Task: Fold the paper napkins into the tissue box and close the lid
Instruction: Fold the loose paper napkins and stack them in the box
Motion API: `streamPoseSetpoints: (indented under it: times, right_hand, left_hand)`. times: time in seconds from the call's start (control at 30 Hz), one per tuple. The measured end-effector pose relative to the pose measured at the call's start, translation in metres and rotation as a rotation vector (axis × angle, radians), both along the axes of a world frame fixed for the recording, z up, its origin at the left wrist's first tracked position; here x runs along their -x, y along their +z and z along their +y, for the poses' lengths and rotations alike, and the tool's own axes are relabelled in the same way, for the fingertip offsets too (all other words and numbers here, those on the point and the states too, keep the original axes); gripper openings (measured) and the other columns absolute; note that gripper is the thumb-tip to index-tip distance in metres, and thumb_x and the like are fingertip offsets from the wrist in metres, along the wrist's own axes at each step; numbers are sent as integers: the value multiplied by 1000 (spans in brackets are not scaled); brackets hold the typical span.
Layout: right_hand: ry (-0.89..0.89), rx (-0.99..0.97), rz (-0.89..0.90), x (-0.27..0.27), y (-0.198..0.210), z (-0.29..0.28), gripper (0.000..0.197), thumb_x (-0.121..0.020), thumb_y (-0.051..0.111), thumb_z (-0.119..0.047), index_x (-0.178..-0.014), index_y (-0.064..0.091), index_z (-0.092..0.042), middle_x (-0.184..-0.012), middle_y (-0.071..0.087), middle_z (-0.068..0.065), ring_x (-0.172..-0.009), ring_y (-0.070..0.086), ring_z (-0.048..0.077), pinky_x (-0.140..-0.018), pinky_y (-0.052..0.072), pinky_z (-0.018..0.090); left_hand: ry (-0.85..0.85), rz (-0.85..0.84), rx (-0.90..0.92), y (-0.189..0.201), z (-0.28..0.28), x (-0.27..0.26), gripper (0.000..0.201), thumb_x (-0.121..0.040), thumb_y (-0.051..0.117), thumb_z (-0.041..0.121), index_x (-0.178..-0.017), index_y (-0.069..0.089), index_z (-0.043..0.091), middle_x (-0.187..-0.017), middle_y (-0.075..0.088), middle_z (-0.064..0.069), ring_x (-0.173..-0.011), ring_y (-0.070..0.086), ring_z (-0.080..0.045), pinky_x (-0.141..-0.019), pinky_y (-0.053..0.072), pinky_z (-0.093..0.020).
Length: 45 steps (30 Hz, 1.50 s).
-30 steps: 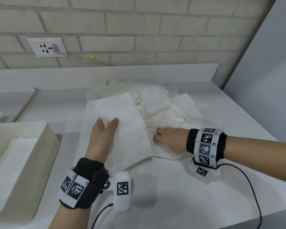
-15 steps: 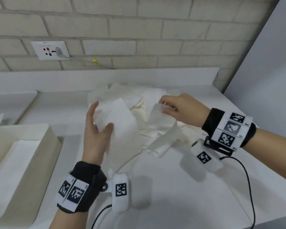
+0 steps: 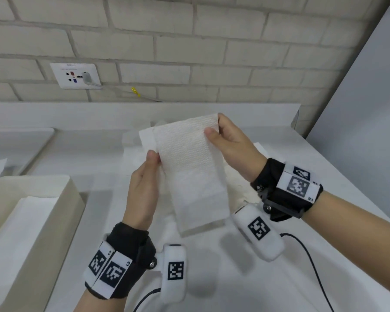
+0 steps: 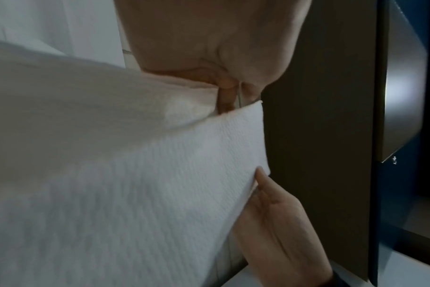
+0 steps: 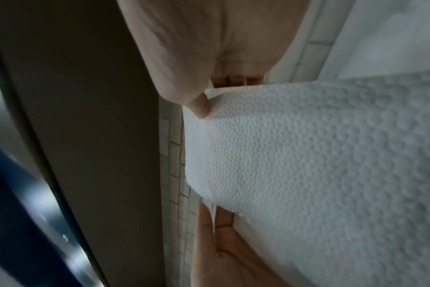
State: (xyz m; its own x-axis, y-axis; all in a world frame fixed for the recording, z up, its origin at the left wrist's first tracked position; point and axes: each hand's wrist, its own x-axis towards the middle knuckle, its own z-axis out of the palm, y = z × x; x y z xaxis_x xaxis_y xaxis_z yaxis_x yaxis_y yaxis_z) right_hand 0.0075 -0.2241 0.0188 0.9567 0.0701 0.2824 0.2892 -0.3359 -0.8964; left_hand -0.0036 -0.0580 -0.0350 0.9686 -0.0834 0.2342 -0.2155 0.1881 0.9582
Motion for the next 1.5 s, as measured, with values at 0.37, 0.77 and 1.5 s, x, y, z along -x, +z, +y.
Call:
streamPoseSetpoints:
  times: [0.37,0.77,1.5]
  right_hand:
    - [24,-373,220,-11,-17,18,23,-99,37,-10,-121,43,-4,-119,54,10,-111,53,18,-104,40,36]
    - [-5,482,-17,-30,-29,-12,25,-84,45,7,-102,40,-11,-95,50,5,-84,52,16,-73,42,26]
    - [-24,1571,-125,-48,-26,-32,27,-99,37,-16,-112,60,-10,-105,58,4,-99,57,25,-65,37,31]
  left_hand:
    - [0,-113,-24,-8,-5,-1,21,-95,46,22,-86,64,18,-78,70,20,-77,63,6,-67,45,-8]
    - [188,62,-30,-22,10,-19,20,-98,43,9,-109,59,10,-94,66,7,-86,62,-8,-68,47,-18]
    - [236,61,-34,-33,30,-19,79,-83,62,3,-126,31,62,-134,53,-8,-115,58,-25,-99,46,-49]
